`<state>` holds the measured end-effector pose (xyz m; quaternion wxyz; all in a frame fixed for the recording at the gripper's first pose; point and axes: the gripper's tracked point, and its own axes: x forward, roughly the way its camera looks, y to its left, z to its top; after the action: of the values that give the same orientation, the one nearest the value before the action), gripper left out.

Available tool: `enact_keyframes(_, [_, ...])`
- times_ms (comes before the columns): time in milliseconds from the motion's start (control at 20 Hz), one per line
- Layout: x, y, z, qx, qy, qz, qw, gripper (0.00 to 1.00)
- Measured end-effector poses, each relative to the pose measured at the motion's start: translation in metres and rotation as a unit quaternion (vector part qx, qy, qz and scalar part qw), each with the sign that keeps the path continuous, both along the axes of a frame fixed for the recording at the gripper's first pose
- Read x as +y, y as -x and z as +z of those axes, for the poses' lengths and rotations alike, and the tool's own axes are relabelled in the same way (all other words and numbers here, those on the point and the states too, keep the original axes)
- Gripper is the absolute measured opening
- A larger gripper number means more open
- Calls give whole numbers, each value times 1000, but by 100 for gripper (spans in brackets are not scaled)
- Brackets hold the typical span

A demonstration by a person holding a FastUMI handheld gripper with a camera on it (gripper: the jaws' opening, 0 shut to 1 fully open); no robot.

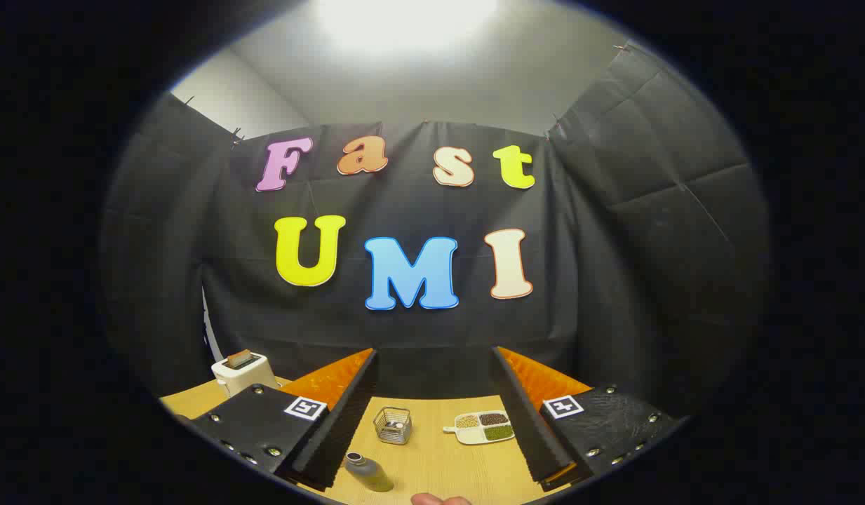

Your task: Take the bottle from table, then pour the juice into the cup, finally place the bottle on the coaster

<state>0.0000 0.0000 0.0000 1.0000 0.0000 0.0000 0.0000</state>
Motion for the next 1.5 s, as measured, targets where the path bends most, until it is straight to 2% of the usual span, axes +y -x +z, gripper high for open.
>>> enact_keyframes(550, [12, 9, -1, -12, 23, 14, 1000, 97])
enact_keyframes(900, [14, 8, -8, -14, 1, 17, 1000, 97])
enact_keyframes(1150, [30, 5, -41, -5, -5, 41, 999, 97])
enact_keyframes(1350, [48, 1, -92, 18, -18, 49, 998, 97])
enact_keyframes(1500, [71, -2, -130, 37, -6, 72, 997, 97])
